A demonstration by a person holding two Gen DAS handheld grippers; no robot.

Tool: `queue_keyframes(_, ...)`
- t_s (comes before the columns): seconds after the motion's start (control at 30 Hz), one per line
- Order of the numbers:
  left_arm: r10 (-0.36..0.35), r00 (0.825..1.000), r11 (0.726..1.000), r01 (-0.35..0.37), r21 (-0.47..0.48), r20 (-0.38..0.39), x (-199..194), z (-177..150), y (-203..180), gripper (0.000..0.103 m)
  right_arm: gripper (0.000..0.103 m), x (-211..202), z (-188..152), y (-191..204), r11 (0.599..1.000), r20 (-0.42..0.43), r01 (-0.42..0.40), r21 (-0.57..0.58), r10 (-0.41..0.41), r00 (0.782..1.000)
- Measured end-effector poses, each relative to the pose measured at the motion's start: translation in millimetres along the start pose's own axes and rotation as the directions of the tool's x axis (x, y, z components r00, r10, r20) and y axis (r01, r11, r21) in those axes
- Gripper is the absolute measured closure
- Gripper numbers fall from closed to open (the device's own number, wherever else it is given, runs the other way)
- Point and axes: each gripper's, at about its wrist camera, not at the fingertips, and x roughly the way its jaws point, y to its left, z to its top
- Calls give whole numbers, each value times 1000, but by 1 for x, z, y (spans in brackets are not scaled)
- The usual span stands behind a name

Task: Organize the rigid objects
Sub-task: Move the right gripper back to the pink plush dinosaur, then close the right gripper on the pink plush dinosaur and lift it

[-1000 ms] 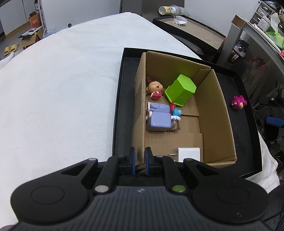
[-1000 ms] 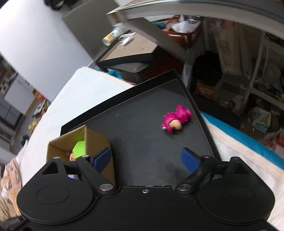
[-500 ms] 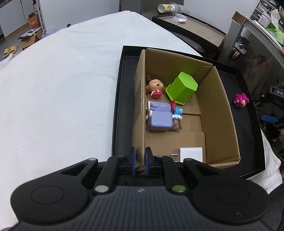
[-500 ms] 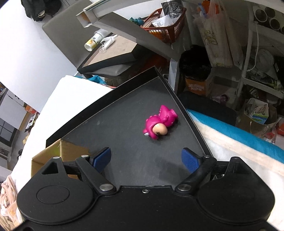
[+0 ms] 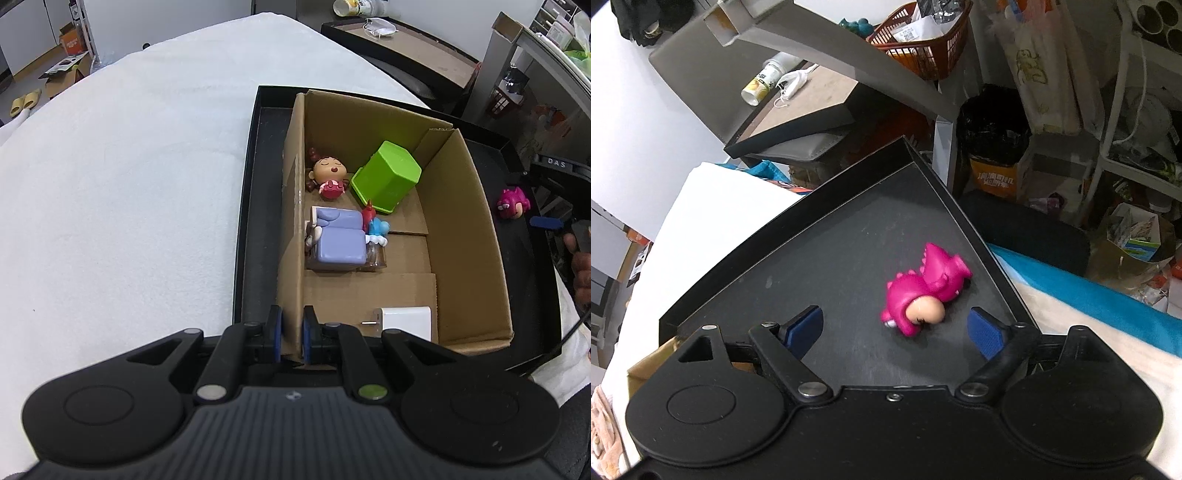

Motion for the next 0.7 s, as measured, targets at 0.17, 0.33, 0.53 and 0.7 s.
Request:
queue_keyframes(0.17, 13, 1000, 1000, -13, 7, -9, 3, 3, -2, 93, 22, 13, 4, 3, 1000, -7, -6, -3, 6, 1000)
queue_keyframes(0.33, 28, 999, 1000, -27, 15, -20, 6, 4, -5, 93, 22, 21, 7, 6, 1000, -3, 5, -29, -5, 1000)
queue_keyframes(0.53, 50, 998, 999, -49, 21, -29, 9, 7, -9, 93, 28, 33, 10, 5, 999, -16, 23, -42, -24, 1000)
queue_keyframes(0.7, 55, 998, 998, -54, 24, -33, 8, 7, -10, 93, 58, 32, 6, 8, 993, 8, 61, -98, -60, 998)
